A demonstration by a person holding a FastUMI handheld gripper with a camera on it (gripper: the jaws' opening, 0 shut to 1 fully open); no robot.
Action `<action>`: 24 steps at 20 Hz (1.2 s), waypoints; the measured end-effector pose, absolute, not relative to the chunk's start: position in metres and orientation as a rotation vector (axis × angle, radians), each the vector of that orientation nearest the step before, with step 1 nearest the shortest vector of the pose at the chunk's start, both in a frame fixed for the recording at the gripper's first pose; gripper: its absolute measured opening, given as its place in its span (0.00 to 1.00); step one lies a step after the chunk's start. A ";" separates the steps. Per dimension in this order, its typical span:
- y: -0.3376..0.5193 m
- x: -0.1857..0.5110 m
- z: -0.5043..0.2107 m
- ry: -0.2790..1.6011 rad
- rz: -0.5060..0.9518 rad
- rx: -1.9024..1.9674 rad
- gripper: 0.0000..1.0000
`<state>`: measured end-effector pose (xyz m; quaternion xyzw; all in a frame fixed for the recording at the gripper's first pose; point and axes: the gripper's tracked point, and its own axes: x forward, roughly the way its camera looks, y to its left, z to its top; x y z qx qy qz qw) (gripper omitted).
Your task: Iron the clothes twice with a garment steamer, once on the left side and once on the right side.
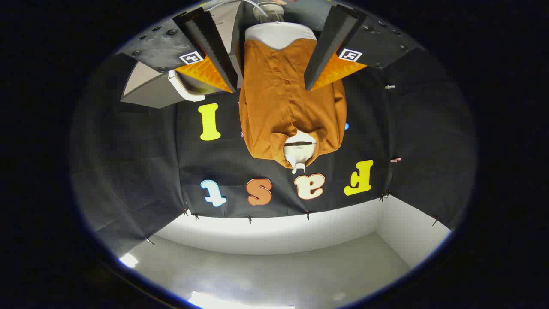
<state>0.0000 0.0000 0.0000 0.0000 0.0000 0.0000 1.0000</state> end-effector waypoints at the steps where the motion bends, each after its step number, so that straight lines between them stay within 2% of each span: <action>1: 0.001 0.000 0.001 -0.002 0.002 -0.002 0.98; 24: 0.010 -0.005 0.001 -0.012 0.008 -0.008 0.98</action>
